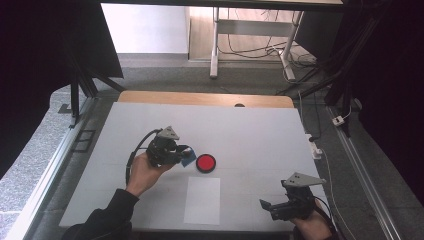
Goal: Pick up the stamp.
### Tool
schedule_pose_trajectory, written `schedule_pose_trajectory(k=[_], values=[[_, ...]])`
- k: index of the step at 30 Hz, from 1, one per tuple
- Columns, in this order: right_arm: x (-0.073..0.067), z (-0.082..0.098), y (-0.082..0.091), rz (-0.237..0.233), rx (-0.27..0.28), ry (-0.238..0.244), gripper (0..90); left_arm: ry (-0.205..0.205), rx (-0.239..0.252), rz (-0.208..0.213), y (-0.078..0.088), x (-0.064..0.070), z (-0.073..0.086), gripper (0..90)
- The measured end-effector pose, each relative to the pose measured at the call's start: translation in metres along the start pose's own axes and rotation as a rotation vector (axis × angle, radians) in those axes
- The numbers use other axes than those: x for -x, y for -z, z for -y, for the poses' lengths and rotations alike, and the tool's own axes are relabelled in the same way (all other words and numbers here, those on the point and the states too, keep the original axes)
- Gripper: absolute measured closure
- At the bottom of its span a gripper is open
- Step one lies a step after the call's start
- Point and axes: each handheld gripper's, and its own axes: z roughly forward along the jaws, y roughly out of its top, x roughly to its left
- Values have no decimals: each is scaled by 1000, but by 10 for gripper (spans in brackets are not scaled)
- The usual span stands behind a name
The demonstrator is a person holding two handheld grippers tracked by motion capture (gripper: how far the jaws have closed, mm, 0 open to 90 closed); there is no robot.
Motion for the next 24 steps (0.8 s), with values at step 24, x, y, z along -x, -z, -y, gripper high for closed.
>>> schedule_pose_trajectory(k=[24], values=[[-1, 0, 0, 2, 1, 9, 0, -3, 96, 108, 35, 27, 17, 703]])
